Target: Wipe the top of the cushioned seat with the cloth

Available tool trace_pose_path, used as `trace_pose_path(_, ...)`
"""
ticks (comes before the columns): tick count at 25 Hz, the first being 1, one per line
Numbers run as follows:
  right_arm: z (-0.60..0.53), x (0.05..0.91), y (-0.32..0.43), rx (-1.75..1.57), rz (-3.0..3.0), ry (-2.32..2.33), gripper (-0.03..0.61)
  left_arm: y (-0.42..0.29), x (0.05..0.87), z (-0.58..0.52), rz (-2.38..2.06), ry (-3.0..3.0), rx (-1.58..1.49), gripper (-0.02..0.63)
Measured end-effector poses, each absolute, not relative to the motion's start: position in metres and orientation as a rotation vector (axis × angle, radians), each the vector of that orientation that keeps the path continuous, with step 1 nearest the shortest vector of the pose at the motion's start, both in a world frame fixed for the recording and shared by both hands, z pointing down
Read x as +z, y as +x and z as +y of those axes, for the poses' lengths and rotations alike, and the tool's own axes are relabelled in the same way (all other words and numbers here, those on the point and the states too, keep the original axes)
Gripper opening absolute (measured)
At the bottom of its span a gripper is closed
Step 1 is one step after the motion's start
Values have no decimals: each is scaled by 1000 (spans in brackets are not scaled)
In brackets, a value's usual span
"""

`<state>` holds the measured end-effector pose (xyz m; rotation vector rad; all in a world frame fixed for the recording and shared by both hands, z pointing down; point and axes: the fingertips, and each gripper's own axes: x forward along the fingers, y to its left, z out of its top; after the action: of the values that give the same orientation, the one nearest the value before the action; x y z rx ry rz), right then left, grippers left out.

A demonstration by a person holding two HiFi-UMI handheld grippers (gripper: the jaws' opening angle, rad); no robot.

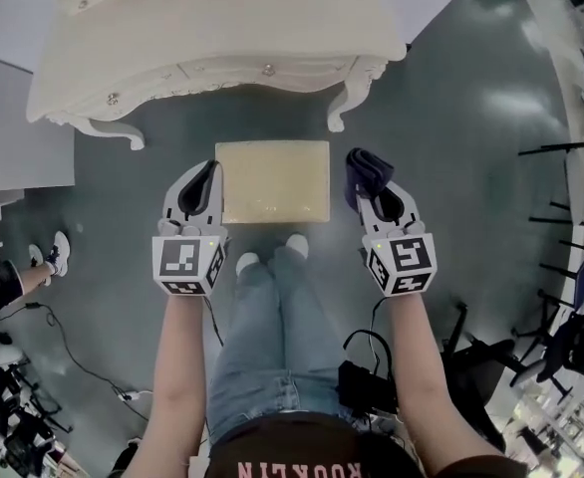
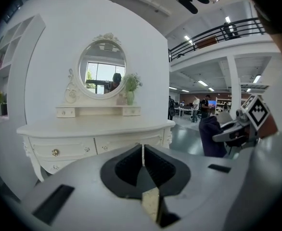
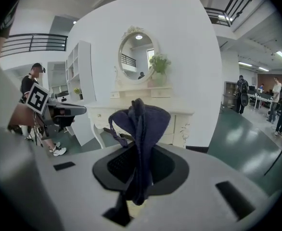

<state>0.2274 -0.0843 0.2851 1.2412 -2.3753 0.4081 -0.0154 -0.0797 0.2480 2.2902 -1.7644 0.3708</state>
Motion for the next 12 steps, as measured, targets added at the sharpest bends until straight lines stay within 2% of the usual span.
trace_pose_path(12, -134, 400, 214, 364, -2295, 1190, 48, -23, 360, -107, -1705, 2208, 441, 14)
